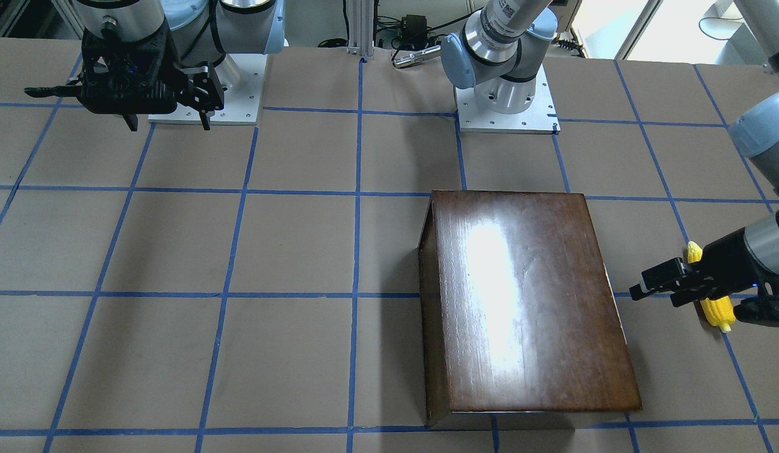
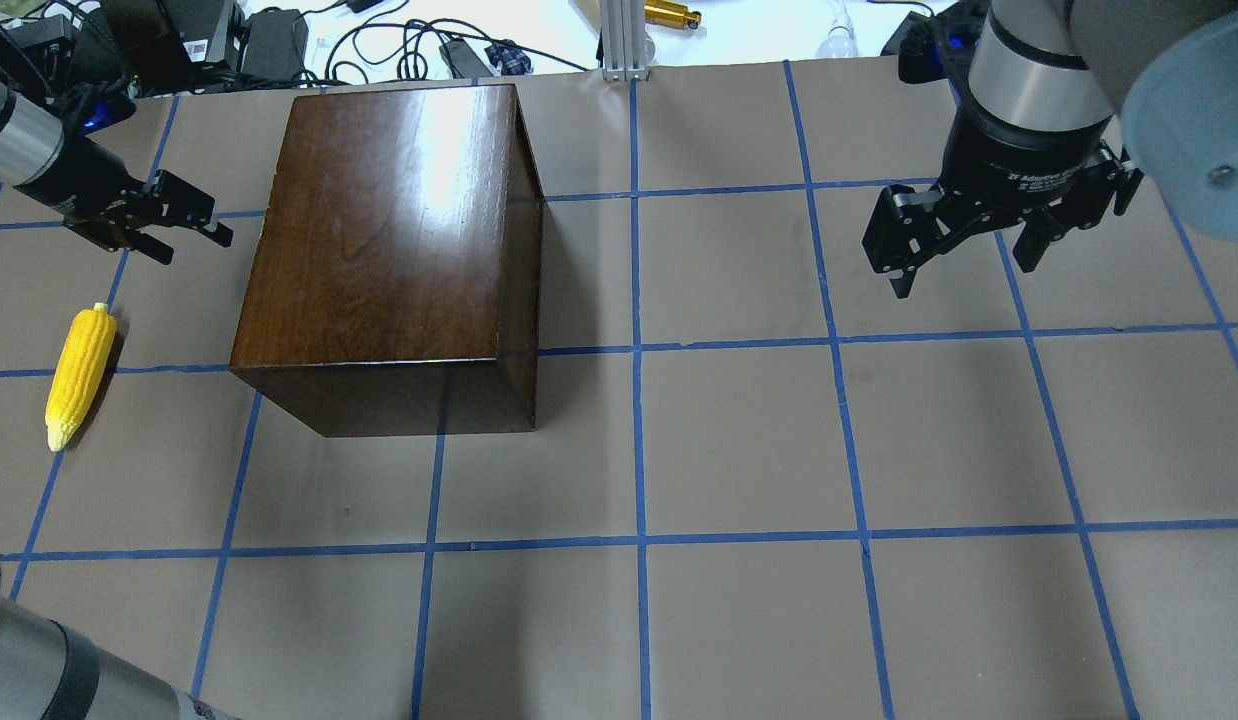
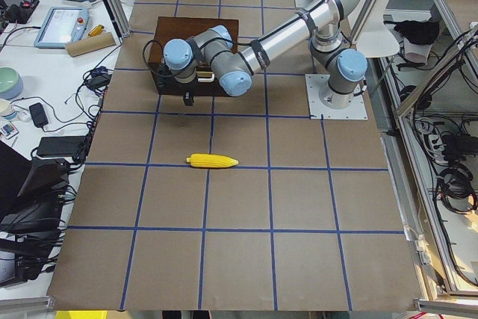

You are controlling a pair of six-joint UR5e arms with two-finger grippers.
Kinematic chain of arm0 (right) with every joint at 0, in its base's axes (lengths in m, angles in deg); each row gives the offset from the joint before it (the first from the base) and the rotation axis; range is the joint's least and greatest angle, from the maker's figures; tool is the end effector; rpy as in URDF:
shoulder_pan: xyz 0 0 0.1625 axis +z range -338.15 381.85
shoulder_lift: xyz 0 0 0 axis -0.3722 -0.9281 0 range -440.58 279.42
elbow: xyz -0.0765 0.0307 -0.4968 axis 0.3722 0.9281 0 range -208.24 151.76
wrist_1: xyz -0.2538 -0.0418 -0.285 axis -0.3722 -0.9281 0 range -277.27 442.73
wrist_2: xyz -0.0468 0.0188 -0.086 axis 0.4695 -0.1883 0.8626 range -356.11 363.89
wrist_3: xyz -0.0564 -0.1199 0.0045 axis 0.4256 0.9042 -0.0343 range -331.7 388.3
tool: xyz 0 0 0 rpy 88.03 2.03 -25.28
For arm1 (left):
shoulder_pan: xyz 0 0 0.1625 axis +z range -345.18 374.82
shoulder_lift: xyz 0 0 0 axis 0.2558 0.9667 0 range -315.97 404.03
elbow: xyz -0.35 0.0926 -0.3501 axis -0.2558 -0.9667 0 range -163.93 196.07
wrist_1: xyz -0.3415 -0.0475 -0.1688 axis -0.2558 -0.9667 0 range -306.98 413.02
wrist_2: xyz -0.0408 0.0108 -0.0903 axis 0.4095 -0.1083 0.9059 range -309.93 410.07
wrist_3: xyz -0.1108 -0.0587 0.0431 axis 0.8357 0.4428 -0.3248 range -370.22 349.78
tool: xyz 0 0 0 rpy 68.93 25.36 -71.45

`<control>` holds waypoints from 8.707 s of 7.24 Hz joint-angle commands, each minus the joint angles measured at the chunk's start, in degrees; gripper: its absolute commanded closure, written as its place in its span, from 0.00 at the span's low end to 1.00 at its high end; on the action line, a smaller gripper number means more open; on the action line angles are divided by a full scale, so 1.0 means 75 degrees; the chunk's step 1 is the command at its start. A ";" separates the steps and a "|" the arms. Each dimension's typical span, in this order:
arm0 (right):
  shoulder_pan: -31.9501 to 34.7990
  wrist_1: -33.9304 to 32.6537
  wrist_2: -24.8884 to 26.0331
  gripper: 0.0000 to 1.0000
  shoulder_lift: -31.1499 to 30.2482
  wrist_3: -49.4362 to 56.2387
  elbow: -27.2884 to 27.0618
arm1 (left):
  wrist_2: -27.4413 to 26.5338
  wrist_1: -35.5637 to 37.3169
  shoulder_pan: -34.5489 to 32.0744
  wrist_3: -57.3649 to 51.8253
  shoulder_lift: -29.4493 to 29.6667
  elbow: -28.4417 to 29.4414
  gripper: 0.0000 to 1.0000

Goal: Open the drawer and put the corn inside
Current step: 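Lower the left gripper to the white drawer handle, then close the left gripper on the white drawer handle, then pull the drawer open with the left gripper, away from the cabinet, then release the handle and move the left gripper over the yellow corn, then lower the left gripper and grasp the yellow corn cob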

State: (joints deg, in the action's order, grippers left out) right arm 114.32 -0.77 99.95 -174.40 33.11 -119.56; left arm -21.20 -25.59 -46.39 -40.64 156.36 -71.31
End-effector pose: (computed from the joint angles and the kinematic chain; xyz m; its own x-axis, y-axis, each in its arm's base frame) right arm 0.1370 -0.4109 0.5422 -0.9861 -0.1336 0.0991 -0.1261 0.9889 0.0785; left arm 0.1400 -0.6198 0.3683 -0.9377 0.0107 0.3473 -0.0020 0.9993 -0.0360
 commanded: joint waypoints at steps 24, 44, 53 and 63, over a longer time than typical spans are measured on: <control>0.0000 0.0000 0.0000 0.00 -0.0007 -0.0008 0.0000 | 0.0128 0.0028 0.0907 -0.0327 0.0714 0.0130 0.00; 0.0000 0.0000 0.0000 0.00 0.0005 0.0003 0.0000 | -0.2567 0.1961 0.1540 -0.1065 0.1135 -0.0020 0.00; 0.0000 0.0000 0.0000 0.00 -0.0006 0.0004 0.0000 | -0.3200 0.2325 0.1540 -0.1393 0.1968 -0.0139 0.01; 0.0000 0.0000 0.0000 0.00 0.0005 -0.0008 0.0000 | -0.3212 0.2490 0.1528 -0.1686 0.1956 -0.0139 1.00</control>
State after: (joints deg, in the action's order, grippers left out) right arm 114.32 -0.77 99.95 -174.39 33.06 -119.56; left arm -45.29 -7.05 -34.92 -53.28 171.04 -72.35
